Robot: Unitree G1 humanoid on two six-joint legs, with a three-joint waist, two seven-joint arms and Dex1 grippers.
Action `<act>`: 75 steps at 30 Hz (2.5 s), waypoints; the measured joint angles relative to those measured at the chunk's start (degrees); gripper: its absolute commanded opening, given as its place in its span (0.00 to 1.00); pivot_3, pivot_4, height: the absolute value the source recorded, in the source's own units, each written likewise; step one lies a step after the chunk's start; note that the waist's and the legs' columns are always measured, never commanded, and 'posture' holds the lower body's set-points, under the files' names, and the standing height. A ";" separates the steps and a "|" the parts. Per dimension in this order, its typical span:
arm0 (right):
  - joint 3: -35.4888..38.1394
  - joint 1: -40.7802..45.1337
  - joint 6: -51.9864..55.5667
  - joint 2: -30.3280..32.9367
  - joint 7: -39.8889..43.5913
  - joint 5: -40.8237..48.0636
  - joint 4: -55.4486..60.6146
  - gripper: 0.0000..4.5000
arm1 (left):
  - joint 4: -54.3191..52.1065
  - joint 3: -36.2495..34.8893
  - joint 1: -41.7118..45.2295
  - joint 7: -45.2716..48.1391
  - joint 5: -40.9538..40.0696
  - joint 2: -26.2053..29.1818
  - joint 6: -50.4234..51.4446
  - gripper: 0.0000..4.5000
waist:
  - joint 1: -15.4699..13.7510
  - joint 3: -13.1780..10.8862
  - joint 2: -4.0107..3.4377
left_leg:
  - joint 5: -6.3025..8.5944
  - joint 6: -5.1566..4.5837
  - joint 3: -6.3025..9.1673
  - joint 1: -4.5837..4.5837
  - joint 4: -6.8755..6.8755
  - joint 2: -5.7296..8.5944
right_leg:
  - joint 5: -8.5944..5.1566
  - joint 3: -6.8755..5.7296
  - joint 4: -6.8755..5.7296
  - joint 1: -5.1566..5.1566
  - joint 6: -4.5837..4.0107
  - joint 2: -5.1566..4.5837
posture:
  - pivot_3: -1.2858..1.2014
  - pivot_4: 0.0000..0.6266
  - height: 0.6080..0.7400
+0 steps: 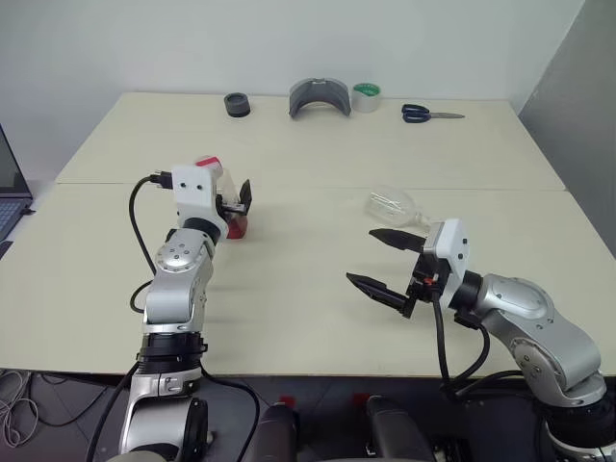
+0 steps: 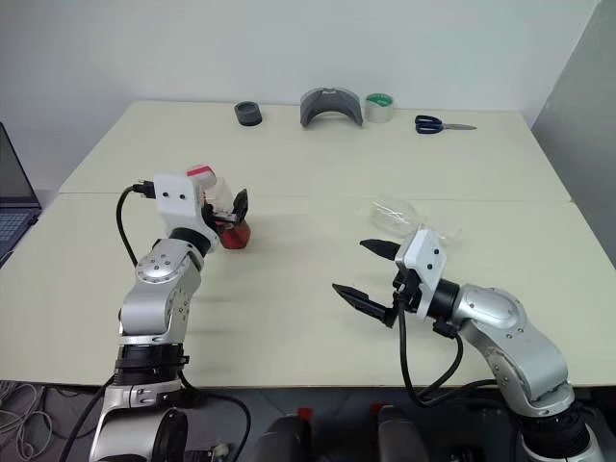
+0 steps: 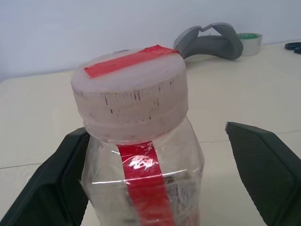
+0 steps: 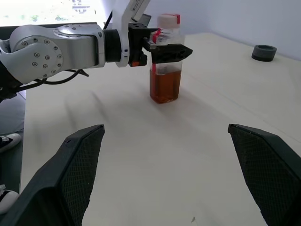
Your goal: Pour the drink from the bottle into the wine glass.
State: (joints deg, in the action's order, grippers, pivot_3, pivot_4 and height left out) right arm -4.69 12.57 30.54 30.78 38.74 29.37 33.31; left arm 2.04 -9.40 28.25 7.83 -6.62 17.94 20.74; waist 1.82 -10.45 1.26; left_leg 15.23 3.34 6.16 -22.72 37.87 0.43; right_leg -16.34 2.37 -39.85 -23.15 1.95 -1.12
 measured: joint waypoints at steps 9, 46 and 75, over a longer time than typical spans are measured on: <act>0.00 0.43 0.14 0.08 0.08 0.00 -0.03 1.00 | 0.72 -0.01 -0.35 -0.23 0.06 0.25 0.45 0.99 | -0.01 0.00 0.00 | 0.00 0.00 0.01 0.00 0.00 0.00 | 0.00 -0.01 0.00 0.00 0.00 0.00 | 0.52 0.24 1.00; 0.02 2.03 -0.05 0.07 -0.27 -1.71 -0.55 1.00 | 2.83 0.92 0.21 7.99 -1.92 0.57 -3.65 0.41 | -0.01 0.00 0.00 | 0.00 0.01 0.01 -0.03 0.00 0.01 | 0.00 -0.01 0.01 -0.01 0.00 -0.01 | 0.52 0.24 1.00; 1.94 11.03 19.90 -5.42 -21.19 1.58 8.97 1.00 | 18.61 16.43 13.28 59.27 -11.12 0.36 -14.61 0.41 | 0.17 0.00 0.00 | 0.00 -0.01 0.03 -0.10 -0.01 0.01 | 0.00 -0.02 0.05 -0.05 -0.01 0.06 | 0.52 0.24 1.00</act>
State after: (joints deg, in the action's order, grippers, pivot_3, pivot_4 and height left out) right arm -2.75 23.60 50.44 25.35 17.56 30.94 42.28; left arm 20.65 7.03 41.53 67.09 -17.74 18.30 6.13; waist 1.99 -10.46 1.25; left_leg 15.23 3.33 6.18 -22.82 37.86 0.44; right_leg -16.35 2.35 -39.79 -23.20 1.94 -1.07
